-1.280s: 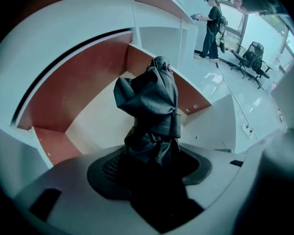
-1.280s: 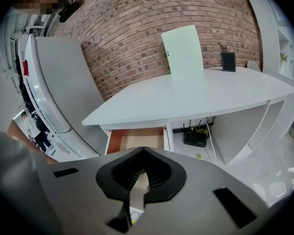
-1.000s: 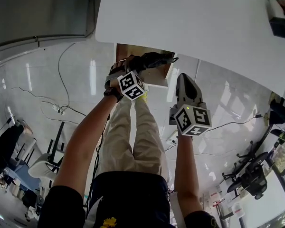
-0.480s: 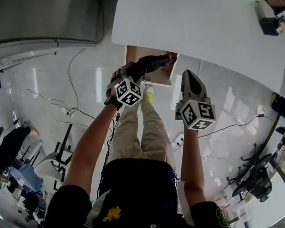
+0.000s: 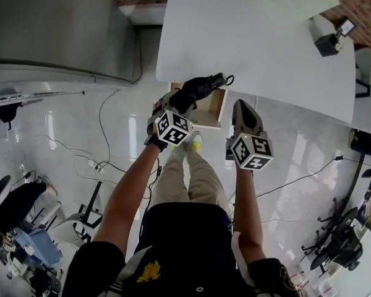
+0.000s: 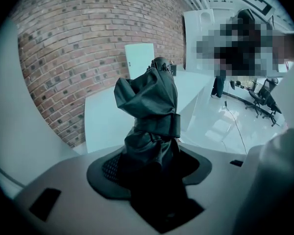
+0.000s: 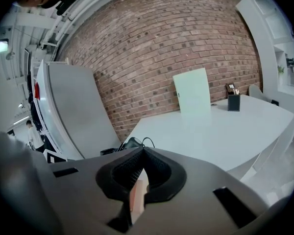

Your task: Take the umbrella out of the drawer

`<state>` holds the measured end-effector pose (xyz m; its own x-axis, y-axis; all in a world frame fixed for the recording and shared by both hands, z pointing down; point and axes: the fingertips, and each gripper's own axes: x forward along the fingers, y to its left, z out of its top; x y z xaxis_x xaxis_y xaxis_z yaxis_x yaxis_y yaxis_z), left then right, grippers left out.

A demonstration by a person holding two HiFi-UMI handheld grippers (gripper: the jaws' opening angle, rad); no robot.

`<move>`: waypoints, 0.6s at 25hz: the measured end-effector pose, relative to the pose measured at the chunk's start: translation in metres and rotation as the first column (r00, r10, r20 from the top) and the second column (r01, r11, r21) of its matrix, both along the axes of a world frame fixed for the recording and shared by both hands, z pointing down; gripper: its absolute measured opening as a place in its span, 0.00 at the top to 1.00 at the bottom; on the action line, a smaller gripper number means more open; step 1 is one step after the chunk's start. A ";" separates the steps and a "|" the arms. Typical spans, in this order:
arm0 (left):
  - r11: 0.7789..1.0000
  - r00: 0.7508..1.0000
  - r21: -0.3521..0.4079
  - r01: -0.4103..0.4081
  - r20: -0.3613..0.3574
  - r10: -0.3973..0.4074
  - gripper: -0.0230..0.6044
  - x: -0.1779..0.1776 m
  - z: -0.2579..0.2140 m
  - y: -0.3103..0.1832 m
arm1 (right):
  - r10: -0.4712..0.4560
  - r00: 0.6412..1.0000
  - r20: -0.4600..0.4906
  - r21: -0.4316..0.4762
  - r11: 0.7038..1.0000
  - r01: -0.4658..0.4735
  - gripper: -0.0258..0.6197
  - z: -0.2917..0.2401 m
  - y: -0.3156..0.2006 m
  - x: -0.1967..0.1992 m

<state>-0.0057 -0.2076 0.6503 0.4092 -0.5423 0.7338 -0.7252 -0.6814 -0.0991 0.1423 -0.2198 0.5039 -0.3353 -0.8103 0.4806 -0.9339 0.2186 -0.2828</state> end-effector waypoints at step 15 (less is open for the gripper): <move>0.963 0.942 0.050 0.265 -0.228 -0.248 0.54 -0.029 -0.163 -0.036 | -0.057 0.998 -0.004 0.135 0.989 0.057 0.92 -0.123 -0.025 -0.036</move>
